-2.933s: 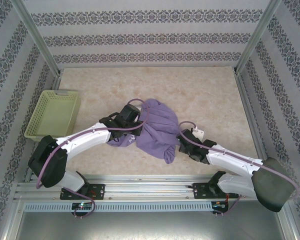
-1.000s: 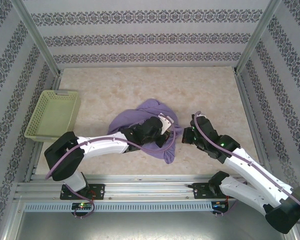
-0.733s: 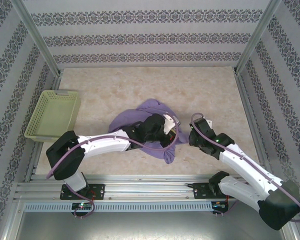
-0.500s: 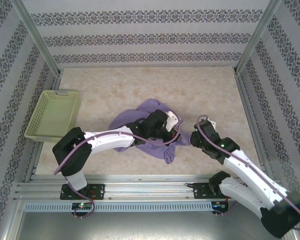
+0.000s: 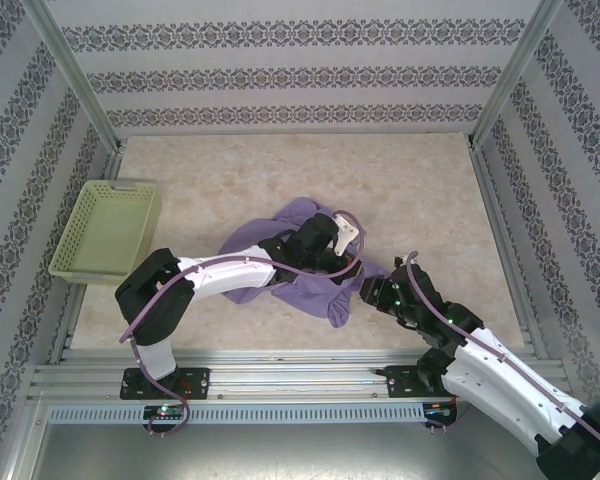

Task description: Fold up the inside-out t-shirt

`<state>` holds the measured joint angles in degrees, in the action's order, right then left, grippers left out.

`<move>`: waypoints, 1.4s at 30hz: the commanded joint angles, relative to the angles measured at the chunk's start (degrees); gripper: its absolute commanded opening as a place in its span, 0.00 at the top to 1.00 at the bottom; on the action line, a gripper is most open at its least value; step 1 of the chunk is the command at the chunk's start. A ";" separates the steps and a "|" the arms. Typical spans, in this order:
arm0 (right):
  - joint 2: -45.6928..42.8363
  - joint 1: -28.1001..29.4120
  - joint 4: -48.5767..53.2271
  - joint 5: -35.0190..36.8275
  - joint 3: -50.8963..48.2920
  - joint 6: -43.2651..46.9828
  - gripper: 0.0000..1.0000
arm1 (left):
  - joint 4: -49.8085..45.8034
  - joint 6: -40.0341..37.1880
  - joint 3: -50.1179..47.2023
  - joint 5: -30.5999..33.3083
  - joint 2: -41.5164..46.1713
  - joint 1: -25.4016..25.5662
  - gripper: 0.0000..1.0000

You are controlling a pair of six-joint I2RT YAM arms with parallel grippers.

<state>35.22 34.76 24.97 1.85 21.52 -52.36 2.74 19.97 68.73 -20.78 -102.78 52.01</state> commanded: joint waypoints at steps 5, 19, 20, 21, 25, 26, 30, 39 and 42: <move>-1.60 0.27 -16.33 2.19 -4.83 -5.37 0.49 | -0.46 1.08 -0.24 -0.27 0.52 -0.51 1.00; -2.82 -2.50 -12.00 1.91 -2.19 -2.21 0.98 | 0.46 1.12 -1.36 -2.16 0.39 -0.50 1.00; -2.58 -2.57 -11.10 1.92 -1.37 -2.16 1.00 | 0.39 0.98 -1.19 -2.38 0.33 -0.55 1.00; -2.57 -2.73 -9.65 2.06 -0.08 -1.90 1.00 | 0.18 0.83 -1.05 -2.66 0.21 -0.51 0.98; -4.40 -3.03 4.20 6.75 5.06 -0.19 1.00 | -2.56 -1.73 -1.38 -0.27 0.49 -0.50 0.66; -4.96 -3.16 8.29 8.53 6.63 0.34 1.00 | -2.88 -2.47 -2.05 1.12 0.92 -0.58 0.59; -6.75 -4.79 22.63 11.59 12.88 2.36 1.00 | -2.51 -3.26 -6.07 5.53 2.43 -2.58 0.36; -5.43 -5.52 26.55 7.34 11.55 0.68 1.00 | -6.55 -0.41 -6.31 16.07 -2.57 -6.14 0.35; -4.67 -5.50 26.22 8.30 11.79 0.97 1.00 | -6.38 0.14 -6.87 17.22 -2.26 -6.13 0.35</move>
<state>30.15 29.61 49.12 9.39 33.52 -51.70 -1.17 18.74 61.73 -7.53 -104.64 46.11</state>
